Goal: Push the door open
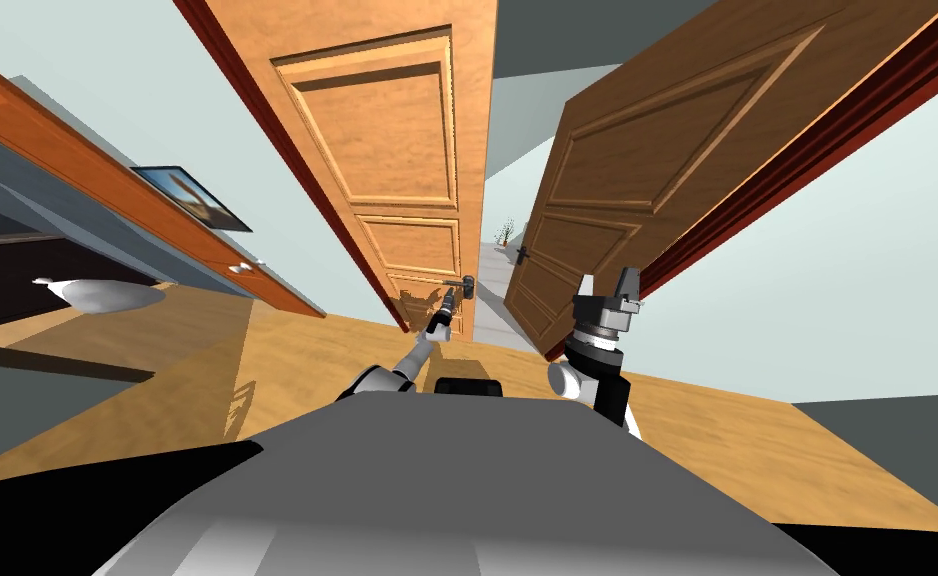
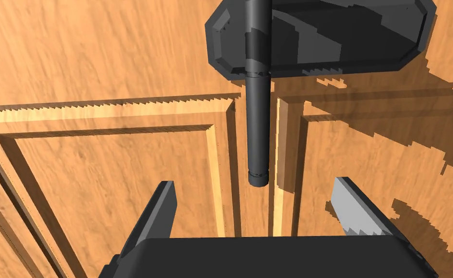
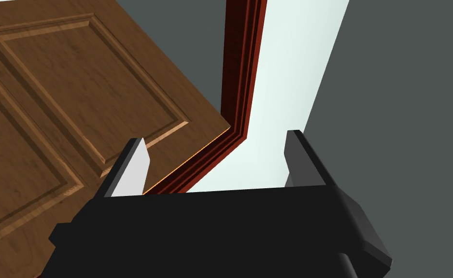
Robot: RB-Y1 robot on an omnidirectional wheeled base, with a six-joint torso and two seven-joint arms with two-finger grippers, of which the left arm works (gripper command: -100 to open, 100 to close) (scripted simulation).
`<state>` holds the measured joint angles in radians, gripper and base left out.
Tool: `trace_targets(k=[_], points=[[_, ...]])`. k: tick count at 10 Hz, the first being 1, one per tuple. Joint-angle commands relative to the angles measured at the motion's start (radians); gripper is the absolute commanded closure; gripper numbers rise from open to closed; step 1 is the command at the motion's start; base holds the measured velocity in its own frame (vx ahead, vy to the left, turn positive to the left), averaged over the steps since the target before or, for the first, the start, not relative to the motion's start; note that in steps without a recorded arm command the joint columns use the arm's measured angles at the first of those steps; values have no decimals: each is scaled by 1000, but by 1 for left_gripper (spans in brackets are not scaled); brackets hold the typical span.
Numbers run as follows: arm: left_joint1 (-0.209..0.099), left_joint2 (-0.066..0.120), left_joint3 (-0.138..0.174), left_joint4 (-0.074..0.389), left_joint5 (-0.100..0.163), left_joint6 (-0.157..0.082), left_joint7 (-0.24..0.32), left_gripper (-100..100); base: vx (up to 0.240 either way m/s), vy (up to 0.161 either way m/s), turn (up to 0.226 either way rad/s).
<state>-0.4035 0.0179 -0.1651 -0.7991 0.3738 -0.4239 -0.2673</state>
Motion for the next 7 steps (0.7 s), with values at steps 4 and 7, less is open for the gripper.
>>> trace_targets(k=[4, 7], points=[[4, 11, 12, -6, -1, 5, -4, -100, 199, -28, -23], [2, -23, 18, 0, -1, 3, -3, -100, 189, -31, -21]])
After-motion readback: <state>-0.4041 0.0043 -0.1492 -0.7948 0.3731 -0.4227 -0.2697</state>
